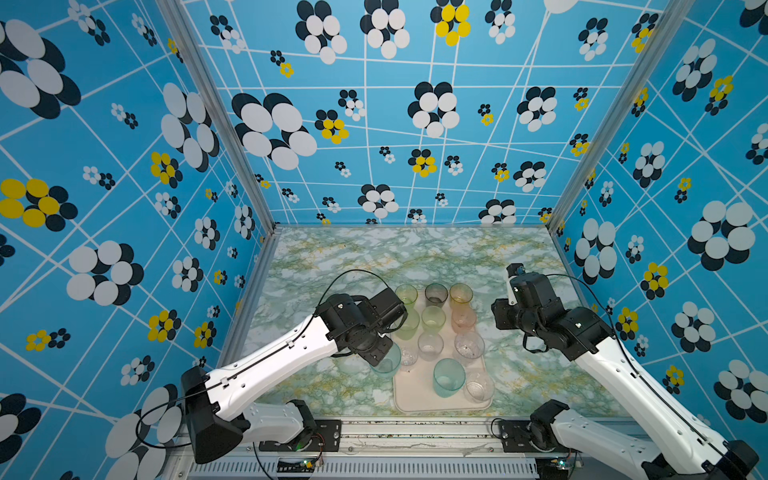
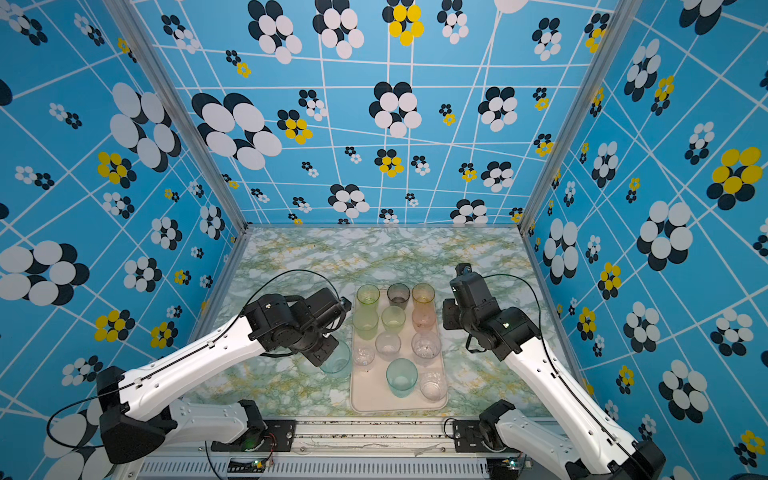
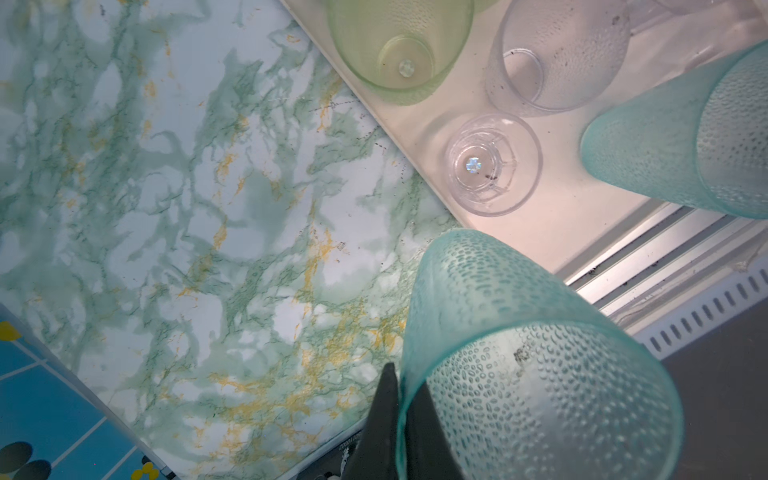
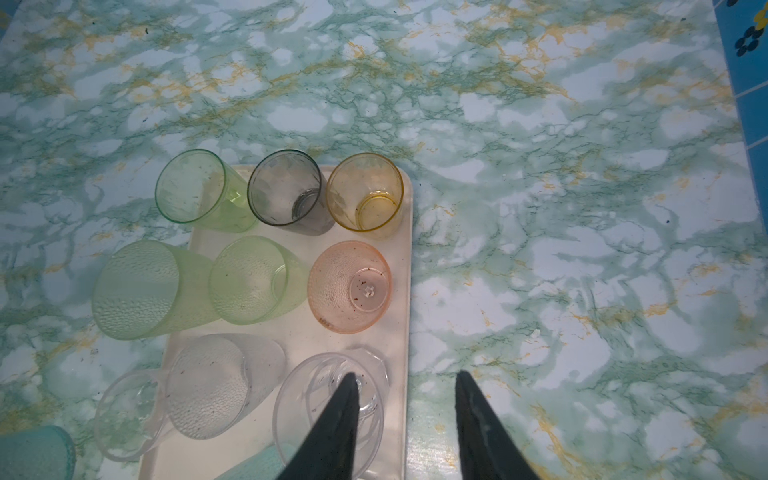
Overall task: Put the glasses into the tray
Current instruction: 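Grasp the teal glass with the left gripper and carry it onto the tray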
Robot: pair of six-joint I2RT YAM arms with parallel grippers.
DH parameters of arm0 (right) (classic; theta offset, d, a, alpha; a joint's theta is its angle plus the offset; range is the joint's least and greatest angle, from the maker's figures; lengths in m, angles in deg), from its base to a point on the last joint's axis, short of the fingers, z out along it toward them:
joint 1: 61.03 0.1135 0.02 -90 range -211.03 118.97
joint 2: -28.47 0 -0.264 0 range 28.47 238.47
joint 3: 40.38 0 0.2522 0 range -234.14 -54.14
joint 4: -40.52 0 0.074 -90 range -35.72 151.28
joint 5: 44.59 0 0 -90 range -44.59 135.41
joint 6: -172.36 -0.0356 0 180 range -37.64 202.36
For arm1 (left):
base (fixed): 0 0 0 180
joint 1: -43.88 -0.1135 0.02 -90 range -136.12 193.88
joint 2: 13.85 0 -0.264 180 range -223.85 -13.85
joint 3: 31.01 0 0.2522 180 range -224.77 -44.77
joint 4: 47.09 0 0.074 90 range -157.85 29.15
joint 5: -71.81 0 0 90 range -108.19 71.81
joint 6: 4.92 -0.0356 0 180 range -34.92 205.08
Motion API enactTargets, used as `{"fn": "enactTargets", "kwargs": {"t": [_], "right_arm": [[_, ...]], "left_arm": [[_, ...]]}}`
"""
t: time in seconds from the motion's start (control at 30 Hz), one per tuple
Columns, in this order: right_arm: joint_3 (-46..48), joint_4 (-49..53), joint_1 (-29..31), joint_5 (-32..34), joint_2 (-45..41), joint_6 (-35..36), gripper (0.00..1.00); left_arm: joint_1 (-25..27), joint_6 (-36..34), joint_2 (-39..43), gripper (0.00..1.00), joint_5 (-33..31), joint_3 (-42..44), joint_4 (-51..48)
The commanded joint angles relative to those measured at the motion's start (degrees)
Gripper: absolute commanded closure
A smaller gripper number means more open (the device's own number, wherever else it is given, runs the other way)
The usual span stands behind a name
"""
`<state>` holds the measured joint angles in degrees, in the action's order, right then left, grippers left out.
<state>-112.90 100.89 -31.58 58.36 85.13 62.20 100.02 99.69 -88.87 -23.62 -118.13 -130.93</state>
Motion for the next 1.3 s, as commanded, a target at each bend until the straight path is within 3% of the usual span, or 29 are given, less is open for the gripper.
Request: {"fn": "enactTargets", "kwargs": {"t": [0.0, 0.33, 1.27], "right_arm": [[-0.4, -1.2, -0.6, -2.0, 0.1, 1.1, 0.59], [1.0, -1.3, -1.0, -2.6, -0.6, 1.4, 0.59], [2.2, -1.6, -1.4, -3.1, -1.0, 1.7, 0.59]], "left_arm": [[2.5, 2.0, -2.8, 0.93, 2.7, -1.3, 0.9], [7.0, 1.9, -9.6, 0.93, 4.4, -2.0, 6.0], [8.1, 2.6, -15.8, 0.91, 2.8, 2.5, 12.6]]}}
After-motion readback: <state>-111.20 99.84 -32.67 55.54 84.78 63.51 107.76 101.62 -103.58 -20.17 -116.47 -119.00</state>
